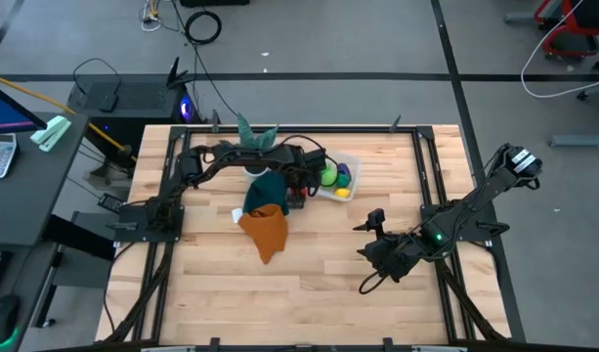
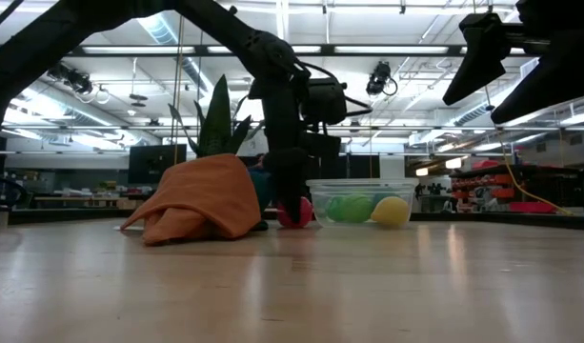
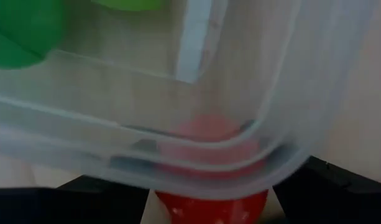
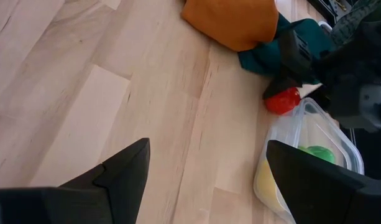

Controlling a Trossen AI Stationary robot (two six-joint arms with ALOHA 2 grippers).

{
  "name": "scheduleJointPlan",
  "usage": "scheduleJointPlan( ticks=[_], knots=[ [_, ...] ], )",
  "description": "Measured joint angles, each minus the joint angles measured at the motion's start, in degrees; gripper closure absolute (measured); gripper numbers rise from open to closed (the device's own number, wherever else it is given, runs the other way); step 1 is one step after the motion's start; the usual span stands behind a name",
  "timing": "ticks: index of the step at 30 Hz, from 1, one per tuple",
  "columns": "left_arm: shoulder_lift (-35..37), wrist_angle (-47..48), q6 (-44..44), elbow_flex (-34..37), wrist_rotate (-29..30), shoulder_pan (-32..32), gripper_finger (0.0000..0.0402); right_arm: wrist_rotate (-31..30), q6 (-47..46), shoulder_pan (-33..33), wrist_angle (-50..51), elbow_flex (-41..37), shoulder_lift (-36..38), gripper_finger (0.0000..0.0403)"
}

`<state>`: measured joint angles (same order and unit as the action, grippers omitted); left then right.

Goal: Pick and placing Produce into tupperware
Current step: Put the red tomato into the transparent bin

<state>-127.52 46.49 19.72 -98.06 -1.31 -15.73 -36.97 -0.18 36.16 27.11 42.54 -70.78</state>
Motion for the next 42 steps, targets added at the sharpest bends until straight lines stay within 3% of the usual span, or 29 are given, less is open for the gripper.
scheduleJointPlan(
  ticks=[9,16,24,29,33,38,42],
  knots=[
    [-0.02,0.83,-1.47,0.0,1.5,0.27,0.0132,0.0,-0.25,0.0,0.06,0.04,0.0,0.0117],
    [-0.02,4.87,-2.59,-1.23,1.62,0.57,0.0118,0.0,-0.25,0.0,0.16,0.04,0.0,0.0117],
    [-0.02,9.7,-2.25,-8.91,2.83,-0.29,0.0134,0.0,-0.23,-0.02,0.23,0.04,0.0,0.0117],
    [-0.02,17.58,2.16,-13.87,5.78,-1.86,0.0114,0.0,-0.27,-0.01,0.23,0.04,0.0,0.0117],
    [-0.02,22.74,3.05,-16.9,7.18,-3.18,0.0122,-0.02,-0.29,0.0,0.23,0.02,0.0,0.0117],
    [-0.04,22.11,1.39,-21.15,7.24,-3.56,0.0135,-0.02,-0.29,-0.01,0.23,0.02,0.0,0.0117],
    [0.0,18.94,-1.25,-22.79,5.01,-3.04,0.012,-0.02,-0.29,-0.02,0.2,0.02,0.0,0.0117]
  ],
)
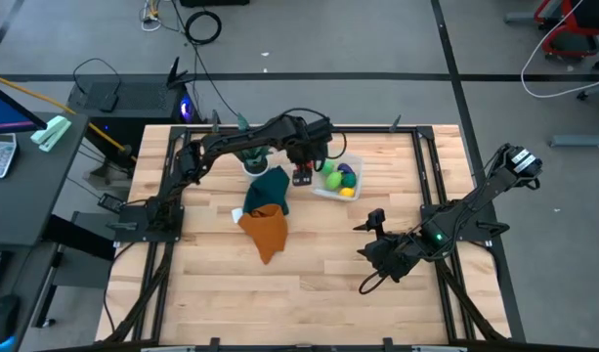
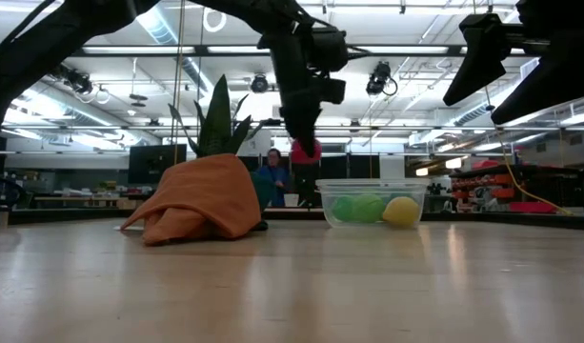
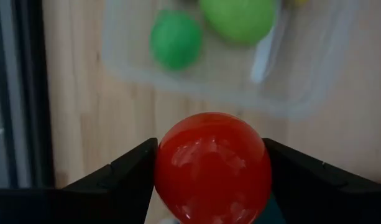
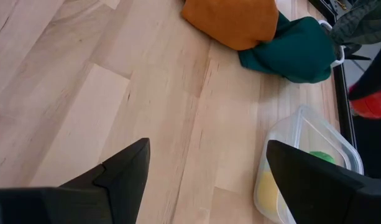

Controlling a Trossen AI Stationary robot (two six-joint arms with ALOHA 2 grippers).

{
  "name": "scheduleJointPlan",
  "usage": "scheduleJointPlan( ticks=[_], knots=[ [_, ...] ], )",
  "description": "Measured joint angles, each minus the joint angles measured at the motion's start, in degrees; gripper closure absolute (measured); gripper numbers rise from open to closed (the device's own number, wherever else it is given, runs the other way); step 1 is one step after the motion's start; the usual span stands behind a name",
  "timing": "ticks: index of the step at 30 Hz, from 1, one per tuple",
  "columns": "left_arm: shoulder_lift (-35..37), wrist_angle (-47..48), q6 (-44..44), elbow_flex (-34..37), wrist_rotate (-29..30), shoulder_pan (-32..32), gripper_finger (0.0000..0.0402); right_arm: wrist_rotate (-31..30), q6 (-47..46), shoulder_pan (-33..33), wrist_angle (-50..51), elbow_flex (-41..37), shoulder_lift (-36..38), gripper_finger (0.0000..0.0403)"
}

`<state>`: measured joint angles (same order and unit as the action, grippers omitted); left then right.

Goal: Pick and placing Produce into tupperware
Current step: Put the red tomato into the transparent bin

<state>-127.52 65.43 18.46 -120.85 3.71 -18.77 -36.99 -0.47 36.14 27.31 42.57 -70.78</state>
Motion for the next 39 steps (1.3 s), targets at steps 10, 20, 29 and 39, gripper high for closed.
scheduleJointPlan(
  ticks=[10,20,29,39],
  knots=[
    [0.0,-12.07,-4.67,-0.22,-2.9,2.49,0.0132,0.0,0.0,0.01,0.0,0.0,0.0,0.0117],
    [-0.09,-17.65,-7.79,2.25,-5.16,3.33,0.0115,0.0,0.0,0.01,-0.09,-0.04,0.0,0.0117],
    [0.0,-25.25,-9.46,8.92,-5.07,3.37,0.0125,0.0,-0.04,0.0,-0.11,-0.04,0.0,0.0117],
    [-0.09,-28.14,-10.34,12.74,-5.07,3.36,0.0124,-0.02,-0.09,0.0,-0.18,-0.04,0.0,0.0117]
  ],
)
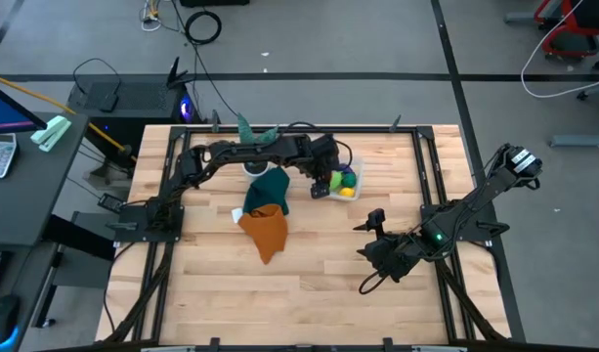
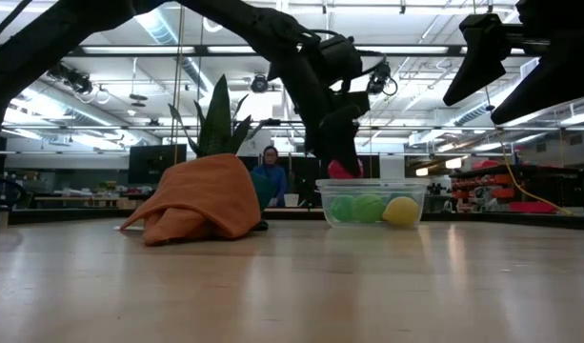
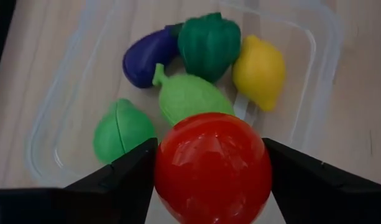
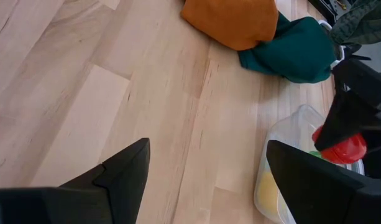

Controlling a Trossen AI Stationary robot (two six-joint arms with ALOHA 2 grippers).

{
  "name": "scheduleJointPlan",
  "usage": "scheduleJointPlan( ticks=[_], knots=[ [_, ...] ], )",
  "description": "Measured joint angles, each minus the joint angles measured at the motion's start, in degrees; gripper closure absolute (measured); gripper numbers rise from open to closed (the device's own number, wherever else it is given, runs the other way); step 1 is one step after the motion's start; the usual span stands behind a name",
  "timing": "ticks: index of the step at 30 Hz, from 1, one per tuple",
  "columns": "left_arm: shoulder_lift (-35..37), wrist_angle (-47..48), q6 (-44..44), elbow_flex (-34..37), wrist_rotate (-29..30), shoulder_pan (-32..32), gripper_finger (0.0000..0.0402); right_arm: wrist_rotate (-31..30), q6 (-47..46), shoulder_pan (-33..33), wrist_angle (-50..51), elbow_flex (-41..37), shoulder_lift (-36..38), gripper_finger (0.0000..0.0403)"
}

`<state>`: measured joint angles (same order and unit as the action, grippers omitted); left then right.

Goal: Pick and placing Produce into tupperware
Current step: Put the red tomato into the transparent bin

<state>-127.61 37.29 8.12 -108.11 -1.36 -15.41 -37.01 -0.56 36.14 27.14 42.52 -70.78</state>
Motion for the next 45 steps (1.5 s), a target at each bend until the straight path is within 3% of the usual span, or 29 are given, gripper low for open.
scheduleJointPlan(
  ticks=[45],
  knots=[
    [-1.79,1.9,-1.27,0.88,-1.32,0.69,0.0123,0.01,-1.33,0.0,0.04,0.0,-0.02,0.0117]
  ],
)
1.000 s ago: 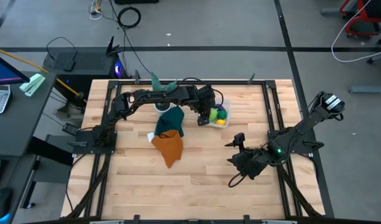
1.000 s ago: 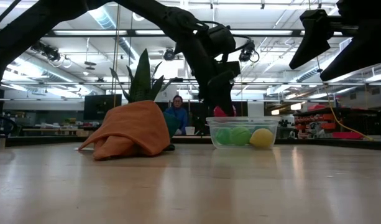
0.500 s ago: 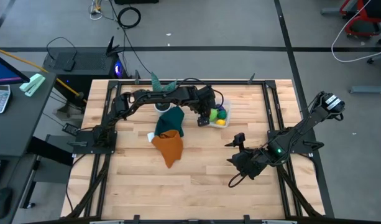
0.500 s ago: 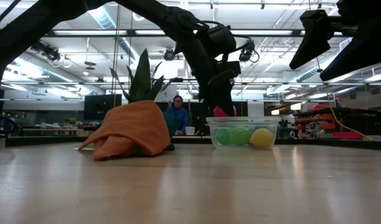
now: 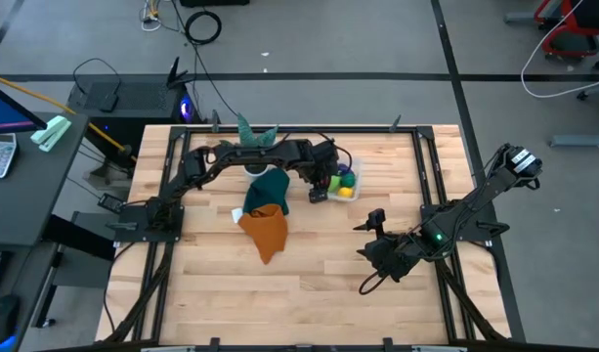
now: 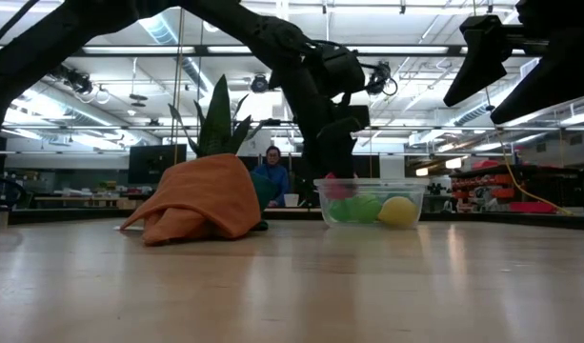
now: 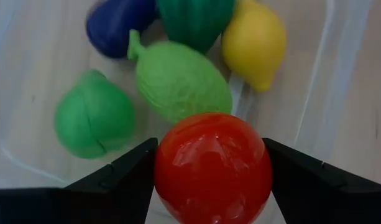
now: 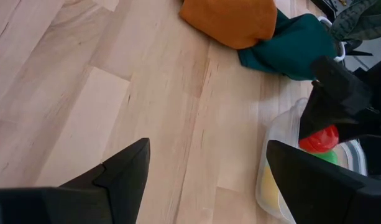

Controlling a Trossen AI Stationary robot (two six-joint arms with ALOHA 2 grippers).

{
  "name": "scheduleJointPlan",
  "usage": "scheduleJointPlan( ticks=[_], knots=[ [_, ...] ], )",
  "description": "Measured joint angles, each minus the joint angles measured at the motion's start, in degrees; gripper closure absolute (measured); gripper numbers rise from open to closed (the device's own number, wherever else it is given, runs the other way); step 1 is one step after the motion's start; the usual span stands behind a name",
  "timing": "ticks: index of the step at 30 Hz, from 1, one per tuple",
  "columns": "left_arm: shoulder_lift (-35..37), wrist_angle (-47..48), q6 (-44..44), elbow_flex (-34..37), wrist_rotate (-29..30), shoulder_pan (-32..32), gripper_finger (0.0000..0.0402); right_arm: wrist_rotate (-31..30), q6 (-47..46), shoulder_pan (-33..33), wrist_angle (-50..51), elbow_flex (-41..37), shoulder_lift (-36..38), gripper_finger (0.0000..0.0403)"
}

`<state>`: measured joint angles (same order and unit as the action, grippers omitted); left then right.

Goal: Pick and placing Produce into tupperware
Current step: Put the red tomato into the transparent bin, then return to Home Position

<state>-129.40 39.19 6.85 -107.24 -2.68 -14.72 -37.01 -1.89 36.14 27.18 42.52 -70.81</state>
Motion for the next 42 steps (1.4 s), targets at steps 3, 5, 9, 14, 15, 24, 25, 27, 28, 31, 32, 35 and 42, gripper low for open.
scheduleJointPlan(
  ticks=[3,5,9,14,15,24,25,27,28,31,32,35,42],
  knots=[
    [0.02,-0.74,0.05,-0.01,-0.01,0.43,0.0122,0.0,0.02,0.0,0.09,0.0,0.0,0.0117],
    [0.02,-0.93,0.08,-0.01,-0.01,0.52,0.0118,0.02,0.0,0.0,0.19,0.0,0.0,0.0117],
    [0.02,-1.0,-0.02,-0.01,-0.02,0.51,0.0111,0.02,0.02,0.0,0.19,0.0,0.0,0.0117],
    [0.02,-1.55,-0.04,-0.01,0.01,0.5,0.0103,0.02,-0.02,0.01,0.2,0.0,0.0,0.0117],
    [0.02,-1.65,-0.04,-0.01,0.03,0.5,0.0101,0.02,-0.01,0.0,0.2,0.0,0.0,0.0117],
    [0.51,-1.18,2.59,-0.39,4.42,0.48,0.0086,0.02,-0.02,0.0,0.2,0.0,0.0,0.0117],
    [0.62,-0.05,2.83,-1.24,4.84,0.48,0.0087,0.02,-0.02,0.0,0.21,0.0,0.0,0.0117],
    [0.9,2.65,2.95,-3.57,5.05,0.28,0.009,0.02,0.0,0.0,0.25,0.0,0.0,0.0117],
    [1.0,3.01,3.18,-4.75,5.03,0.15,0.0092,0.02,0.0,0.0,0.37,0.0,0.0,0.0117],
    [1.11,6.94,3.28,-9.1,5.01,-0.05,0.0099,0.02,0.0,0.0,0.45,0.0,0.0,0.0117],
    [1.11,8.64,3.25,-10.74,5.02,-0.11,0.0101,0.02,0.0,0.0,0.55,0.0,0.0,0.0117],
    [1.18,12.68,1.91,-14.76,5.03,-0.1,0.0111,0.02,-0.03,0.0,0.64,0.0,0.0,0.0117],
    [1.14,21.18,-3.85,-20.4,4.98,1.97,0.0157,0.03,-4.25,0.02,2.86,0.0,0.0,0.0117]
  ],
)
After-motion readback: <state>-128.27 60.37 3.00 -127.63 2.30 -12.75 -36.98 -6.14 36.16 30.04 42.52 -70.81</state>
